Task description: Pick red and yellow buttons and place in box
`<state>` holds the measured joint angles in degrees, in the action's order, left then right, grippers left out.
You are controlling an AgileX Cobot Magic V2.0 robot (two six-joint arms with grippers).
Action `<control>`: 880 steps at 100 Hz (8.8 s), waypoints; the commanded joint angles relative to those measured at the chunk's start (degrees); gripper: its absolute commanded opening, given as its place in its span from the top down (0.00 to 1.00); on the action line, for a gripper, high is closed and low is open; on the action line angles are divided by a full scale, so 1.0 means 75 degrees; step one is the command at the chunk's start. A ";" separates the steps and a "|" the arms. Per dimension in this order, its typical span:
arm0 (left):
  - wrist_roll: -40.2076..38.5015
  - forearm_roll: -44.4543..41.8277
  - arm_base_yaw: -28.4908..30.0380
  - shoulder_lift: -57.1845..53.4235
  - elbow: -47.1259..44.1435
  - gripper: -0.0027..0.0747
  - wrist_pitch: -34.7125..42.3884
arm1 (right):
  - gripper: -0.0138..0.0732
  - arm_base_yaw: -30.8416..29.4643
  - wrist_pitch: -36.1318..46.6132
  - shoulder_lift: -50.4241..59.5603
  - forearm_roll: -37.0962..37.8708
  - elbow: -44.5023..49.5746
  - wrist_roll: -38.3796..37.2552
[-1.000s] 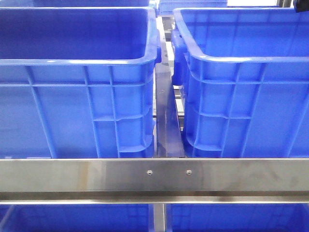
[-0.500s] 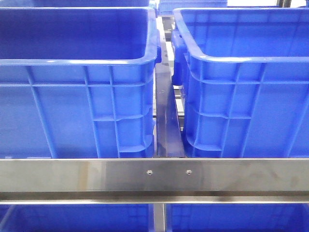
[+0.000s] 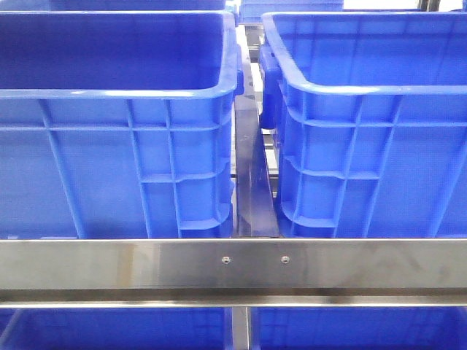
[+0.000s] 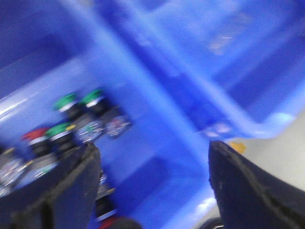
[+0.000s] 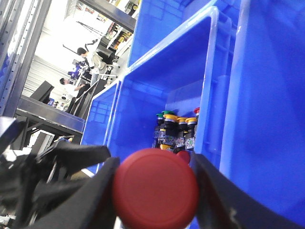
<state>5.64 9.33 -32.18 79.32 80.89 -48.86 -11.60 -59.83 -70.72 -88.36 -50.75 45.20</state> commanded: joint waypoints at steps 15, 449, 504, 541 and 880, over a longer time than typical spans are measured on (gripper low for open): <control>-0.0122 0.0078 0.1076 -0.0850 -0.0747 0.37 0.0733 | 0.75 -0.0053 -0.0275 0.0161 -0.0530 -0.0269 0.0196; -0.0122 0.0026 0.3240 -0.6631 -0.5021 0.99 0.2361 | 0.34 -0.0036 0.6065 -0.1529 -0.2879 -0.1295 0.9460; -0.0122 0.0176 0.3240 -0.6631 -0.5021 0.99 0.2361 | 0.34 0.0870 0.6683 0.2185 -0.2879 0.1395 0.8516; -0.0122 0.0176 0.3240 -0.6631 -0.5021 0.99 0.2361 | 0.41 0.0954 0.6714 0.4512 -0.2879 0.2761 0.8376; -0.0327 -0.0939 0.4072 0.2253 -0.1561 0.82 0.3244 | 0.92 0.0954 0.6355 0.5528 -0.2879 0.3184 0.8376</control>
<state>3.58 2.09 -1.83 100.10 67.35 -27.57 -4.44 -10.53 -29.30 -104.33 -25.37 107.99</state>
